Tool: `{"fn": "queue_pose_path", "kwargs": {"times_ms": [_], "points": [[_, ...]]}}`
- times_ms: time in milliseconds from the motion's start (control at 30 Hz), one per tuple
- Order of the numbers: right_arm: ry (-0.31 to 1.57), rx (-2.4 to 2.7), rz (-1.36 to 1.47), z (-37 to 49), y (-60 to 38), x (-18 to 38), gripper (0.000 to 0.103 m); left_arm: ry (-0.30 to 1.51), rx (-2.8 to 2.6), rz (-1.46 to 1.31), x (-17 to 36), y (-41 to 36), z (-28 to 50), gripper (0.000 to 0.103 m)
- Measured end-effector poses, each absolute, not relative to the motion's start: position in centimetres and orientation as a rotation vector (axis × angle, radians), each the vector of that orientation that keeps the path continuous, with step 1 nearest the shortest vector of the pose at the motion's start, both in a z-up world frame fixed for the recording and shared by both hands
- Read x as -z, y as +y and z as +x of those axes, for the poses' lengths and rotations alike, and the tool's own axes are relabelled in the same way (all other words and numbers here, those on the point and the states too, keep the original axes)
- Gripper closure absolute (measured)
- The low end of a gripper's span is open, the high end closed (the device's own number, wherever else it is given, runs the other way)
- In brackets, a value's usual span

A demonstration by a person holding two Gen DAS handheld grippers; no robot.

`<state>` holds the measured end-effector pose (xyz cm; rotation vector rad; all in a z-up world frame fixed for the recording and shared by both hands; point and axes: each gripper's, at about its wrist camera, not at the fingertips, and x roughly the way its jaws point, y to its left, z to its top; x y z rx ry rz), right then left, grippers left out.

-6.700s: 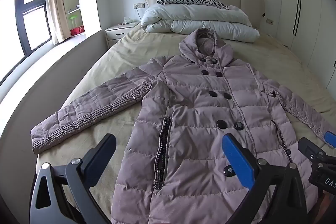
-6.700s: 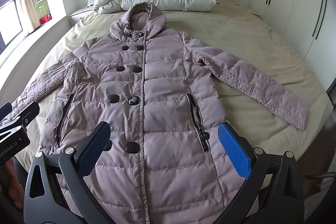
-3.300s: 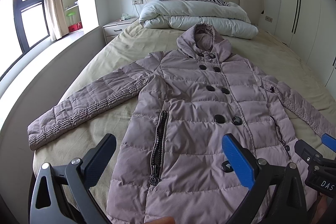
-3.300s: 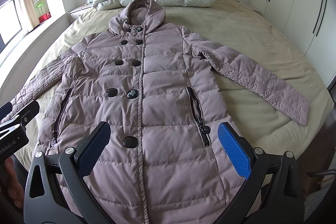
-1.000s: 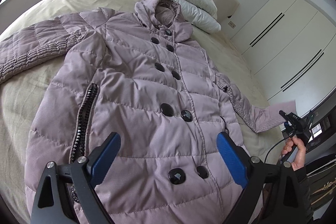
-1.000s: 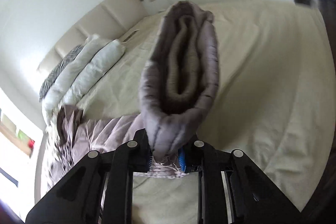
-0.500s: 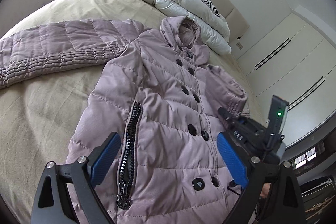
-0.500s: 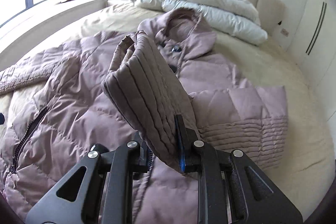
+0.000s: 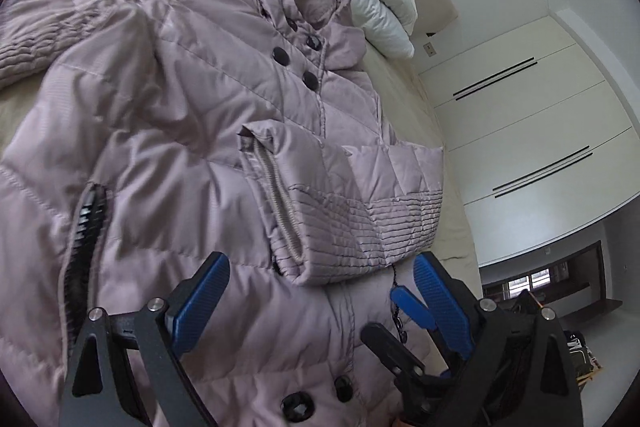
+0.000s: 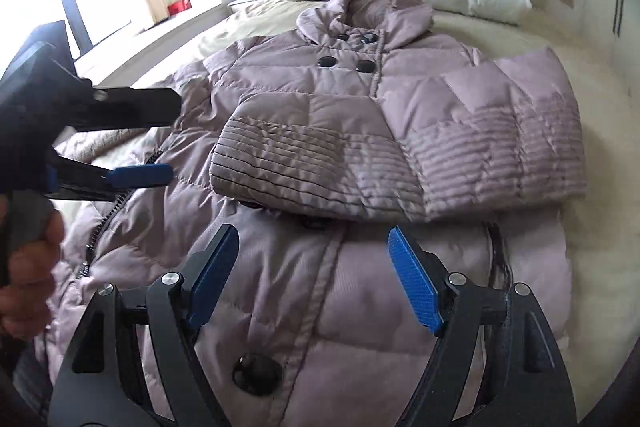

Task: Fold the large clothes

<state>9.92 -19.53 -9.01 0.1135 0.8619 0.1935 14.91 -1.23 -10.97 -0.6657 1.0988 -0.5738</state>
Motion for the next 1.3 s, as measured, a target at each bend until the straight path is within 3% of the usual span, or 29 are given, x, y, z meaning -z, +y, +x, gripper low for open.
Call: {"fn": "queue_pose_path", "kwargs": {"times_ms": [133, 200, 300, 367, 533, 933, 1300], "points": [[0.830, -0.163, 0.306, 7.2, -24.6, 8.5, 0.026, 1.175, 0.578, -0.664, 12.0, -3.8, 17.2, 0.016], [0.835, -0.151, 0.383, 6.3, -26.7, 8.9, 0.026, 1.199, 0.553, -0.659, 12.7, -4.4, 17.8, 0.026], [0.843, -0.141, 0.473, 5.2, -29.0, 9.8, 0.026, 1.217, 0.517, -0.634, 13.4, -5.0, 18.8, 0.065], [0.848, -0.147, 0.522, 4.9, -30.0, 10.5, 0.026, 1.228, 0.531, -0.651, 14.0, -5.0, 19.3, 0.077], [0.830, -0.180, 0.656, 4.4, -32.1, 11.2, 0.026, 1.161, 0.551, -0.604, 10.7, -4.7, 20.4, 0.083], [0.645, -0.241, 1.287, 8.0, -39.3, 13.5, 0.025, 0.771, 0.590, -0.586, -7.8, 1.8, 23.8, 0.083], [0.462, -0.227, 1.693, 16.9, -40.2, 18.0, 0.025, 0.712, 0.597, -0.623, -9.0, 4.6, 24.9, 0.084]]}}
